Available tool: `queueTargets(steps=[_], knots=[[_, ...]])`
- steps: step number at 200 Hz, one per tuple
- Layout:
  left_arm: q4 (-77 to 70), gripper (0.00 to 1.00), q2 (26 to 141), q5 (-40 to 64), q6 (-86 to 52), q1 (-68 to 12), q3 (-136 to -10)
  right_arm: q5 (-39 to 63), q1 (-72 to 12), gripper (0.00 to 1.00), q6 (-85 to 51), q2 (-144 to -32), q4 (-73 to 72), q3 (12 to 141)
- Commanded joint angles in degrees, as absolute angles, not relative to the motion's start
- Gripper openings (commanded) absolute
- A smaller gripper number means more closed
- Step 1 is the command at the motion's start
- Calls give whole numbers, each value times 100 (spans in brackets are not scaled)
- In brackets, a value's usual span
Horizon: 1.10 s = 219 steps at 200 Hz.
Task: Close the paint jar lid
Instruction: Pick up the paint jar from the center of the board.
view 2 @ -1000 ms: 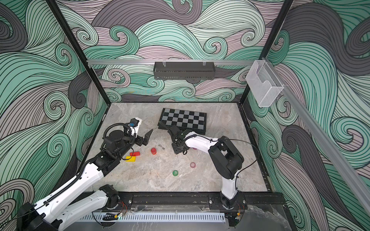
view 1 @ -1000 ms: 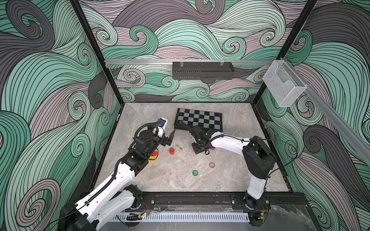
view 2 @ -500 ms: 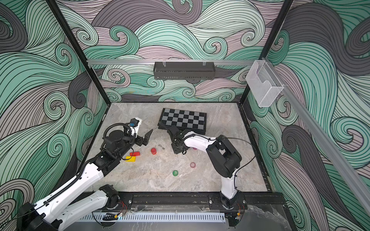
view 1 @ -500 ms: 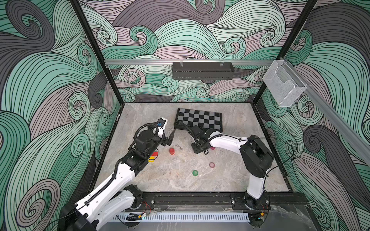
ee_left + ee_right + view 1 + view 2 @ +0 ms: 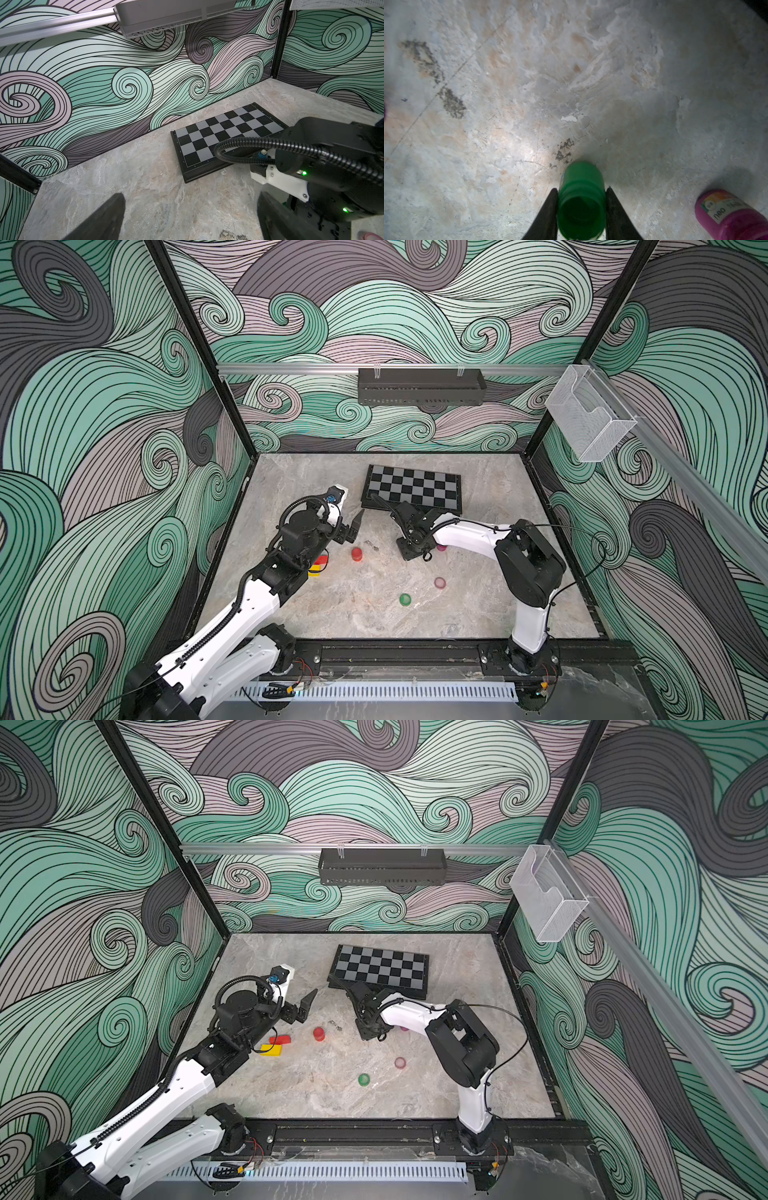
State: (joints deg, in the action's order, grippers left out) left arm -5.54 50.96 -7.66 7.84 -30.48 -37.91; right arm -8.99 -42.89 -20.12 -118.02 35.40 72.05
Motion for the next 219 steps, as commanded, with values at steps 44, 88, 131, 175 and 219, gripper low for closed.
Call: queueTargets(steps=[44,88,131,175,219], knots=[[-562,98,5124,-519,645,-3041,-3963,-854,-4239,33,-1830,-10979,3700,7296],[-502,99,5229,-33,623,-3042,-4005,-594,-4230,33,-1610,-10246,4111,7233],[-923,95,5286,818,298,-3166,-3746,-322,-4234,33,-1477,-9732,4551,7277],[-1914,91,5439,883,510,-3653,-3153,-45,-4248,33,-1475,-9340,4798,7275],[-2490,91,5864,589,889,-4218,-2887,0,-4254,32,-1424,-9171,5013,7327]])
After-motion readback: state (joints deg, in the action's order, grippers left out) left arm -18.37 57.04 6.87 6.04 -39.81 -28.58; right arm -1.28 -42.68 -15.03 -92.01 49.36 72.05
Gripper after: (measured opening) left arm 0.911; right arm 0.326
